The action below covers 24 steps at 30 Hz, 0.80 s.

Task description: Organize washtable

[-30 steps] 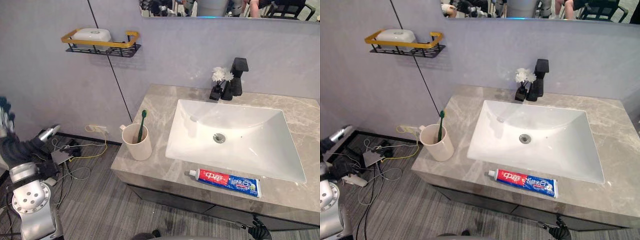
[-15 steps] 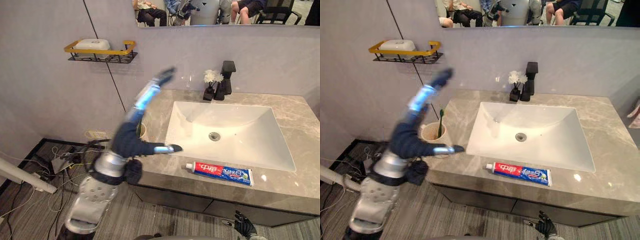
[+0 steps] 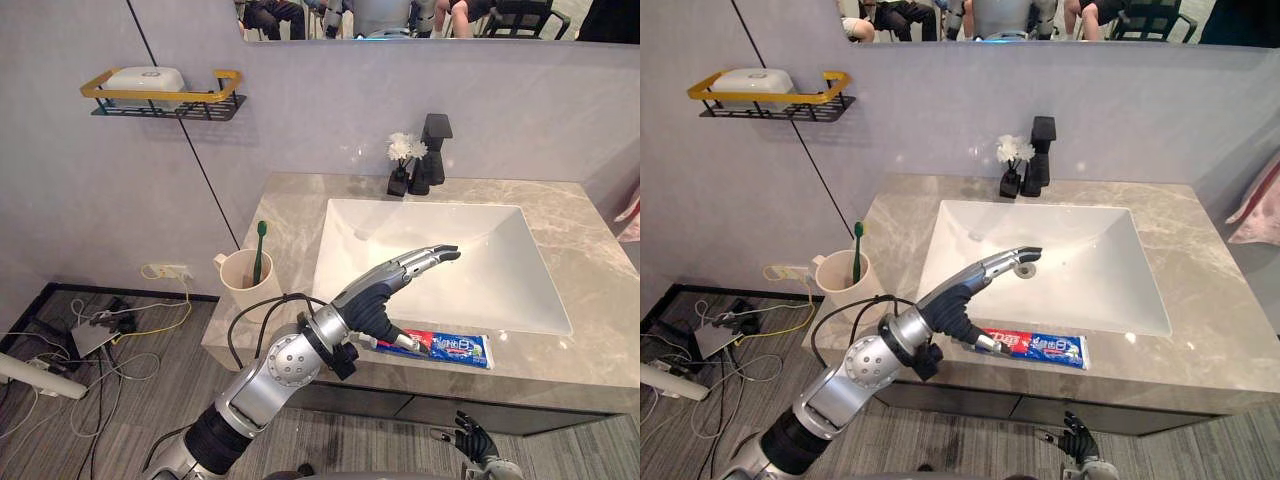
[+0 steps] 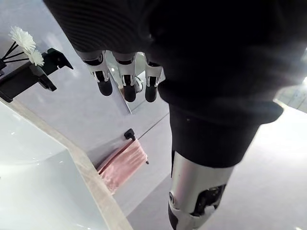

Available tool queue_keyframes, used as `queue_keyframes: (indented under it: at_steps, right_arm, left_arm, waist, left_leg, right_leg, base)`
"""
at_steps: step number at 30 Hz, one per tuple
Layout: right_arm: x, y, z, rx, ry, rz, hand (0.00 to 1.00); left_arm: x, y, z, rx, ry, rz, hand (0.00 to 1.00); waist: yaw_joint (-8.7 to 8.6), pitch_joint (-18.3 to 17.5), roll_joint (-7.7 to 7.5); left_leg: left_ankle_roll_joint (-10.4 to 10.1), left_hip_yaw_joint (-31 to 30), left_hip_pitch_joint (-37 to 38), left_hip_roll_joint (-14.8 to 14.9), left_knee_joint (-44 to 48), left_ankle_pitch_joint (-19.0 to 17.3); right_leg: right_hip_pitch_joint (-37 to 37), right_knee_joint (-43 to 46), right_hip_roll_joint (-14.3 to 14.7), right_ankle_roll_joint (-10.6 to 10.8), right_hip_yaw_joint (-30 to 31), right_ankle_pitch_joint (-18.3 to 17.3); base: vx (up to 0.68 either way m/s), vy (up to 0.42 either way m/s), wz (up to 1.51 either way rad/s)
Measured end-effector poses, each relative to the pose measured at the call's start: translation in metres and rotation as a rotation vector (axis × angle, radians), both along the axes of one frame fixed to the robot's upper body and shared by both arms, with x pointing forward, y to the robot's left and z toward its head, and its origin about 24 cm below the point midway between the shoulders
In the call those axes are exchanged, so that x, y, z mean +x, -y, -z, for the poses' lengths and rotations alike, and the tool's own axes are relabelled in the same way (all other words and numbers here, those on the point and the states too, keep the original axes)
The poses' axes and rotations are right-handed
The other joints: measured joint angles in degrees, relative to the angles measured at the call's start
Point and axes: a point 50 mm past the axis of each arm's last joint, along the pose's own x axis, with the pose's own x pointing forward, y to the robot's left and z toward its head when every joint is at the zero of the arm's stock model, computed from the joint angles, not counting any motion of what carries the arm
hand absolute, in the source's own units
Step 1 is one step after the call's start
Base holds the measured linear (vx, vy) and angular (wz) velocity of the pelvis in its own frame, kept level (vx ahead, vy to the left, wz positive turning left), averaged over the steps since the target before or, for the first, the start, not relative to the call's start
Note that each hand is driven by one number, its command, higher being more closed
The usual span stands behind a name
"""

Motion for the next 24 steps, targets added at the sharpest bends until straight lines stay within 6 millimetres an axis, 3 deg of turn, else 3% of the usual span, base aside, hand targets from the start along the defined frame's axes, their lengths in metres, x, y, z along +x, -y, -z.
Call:
queue_keyframes:
  at_steps: [3, 7, 24]
  right_arm:
    - [0.000, -0.001, 0.000, 0.000, 0.000, -0.002, 0.00]
    - [0.002, -0.002, 0.000, 0.002, 0.004, -0.001, 0.00]
    - [0.004, -0.007, 0.000, 0.003, 0.010, 0.012, 0.00]
  left_arm:
    - [0.005, 0.000, 0.020, 0.090, -0.047, -0.031, 0.00]
    - [0.009, -0.002, 0.032, 0.156, -0.051, -0.059, 0.00]
    - [0.017, -0.004, 0.055, 0.288, -0.014, -0.165, 0.00]
  waist:
    - [-0.77, -0.13, -0.24]
    - [-1.33, -0.17, -0.30]
    - [-1.48, 0.35, -1.04]
  left_leg:
    - [0.02, -0.03, 1.02, -0.02, -0.94, 0.03]
    - [-0.08, -0.03, 0.91, 0.03, -1.47, 0.40]
    - [-0.21, -0.14, 2.17, 0.09, -2.42, 0.73]
  right_leg:
    - [0.87, -0.92, 0.10, 0.07, -0.10, 0.24]
    - [1.02, -2.22, 0.38, -0.02, -0.11, 1.01]
    - [2.81, -3.53, 0.56, 0.00, -0.94, 1.16]
  base:
    - [-0.02, -0.002, -0.03]
    - [0.00, 0.000, 0.00]
    - [-0.01, -0.002, 0.02]
